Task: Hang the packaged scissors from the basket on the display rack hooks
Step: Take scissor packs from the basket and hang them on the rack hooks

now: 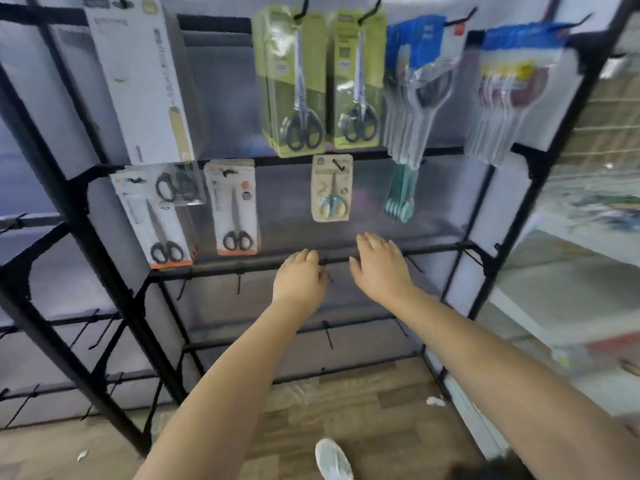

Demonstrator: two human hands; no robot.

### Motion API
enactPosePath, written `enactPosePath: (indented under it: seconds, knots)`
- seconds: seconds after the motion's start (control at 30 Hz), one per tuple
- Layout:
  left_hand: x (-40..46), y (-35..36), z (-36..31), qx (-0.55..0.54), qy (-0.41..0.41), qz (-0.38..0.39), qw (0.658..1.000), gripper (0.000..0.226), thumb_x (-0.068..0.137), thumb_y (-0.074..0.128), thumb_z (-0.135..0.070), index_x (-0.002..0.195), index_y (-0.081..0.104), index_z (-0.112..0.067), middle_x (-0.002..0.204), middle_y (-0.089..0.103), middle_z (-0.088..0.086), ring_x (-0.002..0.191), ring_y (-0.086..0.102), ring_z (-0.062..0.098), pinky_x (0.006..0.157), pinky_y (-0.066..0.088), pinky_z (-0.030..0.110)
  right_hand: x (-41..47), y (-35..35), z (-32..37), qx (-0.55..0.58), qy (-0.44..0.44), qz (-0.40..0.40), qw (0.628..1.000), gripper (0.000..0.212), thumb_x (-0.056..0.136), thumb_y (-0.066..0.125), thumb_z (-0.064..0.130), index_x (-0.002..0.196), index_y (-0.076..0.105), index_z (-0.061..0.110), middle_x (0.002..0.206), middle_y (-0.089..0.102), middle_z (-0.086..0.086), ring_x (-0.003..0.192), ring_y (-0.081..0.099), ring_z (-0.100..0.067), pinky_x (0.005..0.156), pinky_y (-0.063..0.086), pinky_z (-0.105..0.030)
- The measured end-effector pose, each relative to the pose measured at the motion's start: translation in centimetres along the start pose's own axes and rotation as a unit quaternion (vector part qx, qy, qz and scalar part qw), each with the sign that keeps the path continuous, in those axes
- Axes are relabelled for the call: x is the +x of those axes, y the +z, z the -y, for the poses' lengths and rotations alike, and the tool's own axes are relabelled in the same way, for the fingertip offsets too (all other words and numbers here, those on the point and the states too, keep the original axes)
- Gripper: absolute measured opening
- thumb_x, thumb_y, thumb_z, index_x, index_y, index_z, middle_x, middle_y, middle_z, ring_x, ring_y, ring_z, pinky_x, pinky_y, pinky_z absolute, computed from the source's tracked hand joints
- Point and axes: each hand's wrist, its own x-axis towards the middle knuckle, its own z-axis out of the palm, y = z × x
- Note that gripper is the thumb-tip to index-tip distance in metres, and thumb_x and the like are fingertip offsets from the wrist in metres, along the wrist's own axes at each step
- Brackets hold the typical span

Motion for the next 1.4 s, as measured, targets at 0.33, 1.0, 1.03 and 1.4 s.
enactPosePath:
  seconds: [0.33, 1.0, 1.03, 1.4]
  knots:
    - [-8.6, 5.2, -8.9, -0.003, 0.069, 0.180, 0.981, 0.042, 0.101, 0.032, -0.035, 0.131, 0.042, -0.006, 0.135, 0.046, 0.011, 0.127, 0.038, 0.028, 0.099, 0.036, 0.036, -17.9, 0.7, -9.9, 0.037, 0.176, 0.035, 0.983, 0.039, 0.091, 0.050, 0.023, 0.122, 0.054, -0.001, 0.116, 0.060, -0.018, 0.106, 0.058, -0.033, 0.089, 0.045, -0.038]
    - [-26.1, 22.2, -20.7, -0.009, 0.201, 0.510, 0.836, 0.083, 0.071, 0.006, -0.054, 0.116, 0.057, -0.006, 0.116, 0.061, 0.011, 0.109, 0.058, 0.018, 0.085, 0.040, 0.022, -53.5, 8.7, -20.3, 0.232, 0.528, 0.332, 0.746, 0.033, 0.098, 0.042, 0.028, 0.127, 0.047, 0.015, 0.123, 0.056, -0.004, 0.107, 0.056, -0.020, 0.078, 0.043, -0.027]
    - [-26.2, 22.8, -21.3, -0.011, 0.187, 0.525, 0.831, 0.090, 0.068, 0.004, -0.056, 0.120, 0.057, -0.004, 0.121, 0.059, 0.011, 0.112, 0.055, 0.018, 0.088, 0.038, 0.023, -54.5, 8.8, -20.9, 0.235, 0.540, 0.333, 0.736, 0.036, 0.098, 0.041, 0.027, 0.132, 0.045, 0.015, 0.126, 0.055, -0.005, 0.110, 0.055, -0.020, 0.080, 0.042, -0.027]
    - [-26.3, 34.5, -26.8, 0.026, 0.160, 0.569, 0.806, 0.013, 0.095, 0.033, -0.035, 0.090, 0.041, -0.026, 0.081, 0.035, -0.019, 0.094, 0.040, 0.013, 0.076, 0.029, 0.027, -59.7, 13.8, -28.1, 0.259, 0.627, 0.276, 0.681, 0.028, 0.098, 0.041, 0.025, 0.120, 0.052, 0.014, 0.120, 0.057, -0.005, 0.105, 0.057, -0.021, 0.078, 0.046, -0.030]
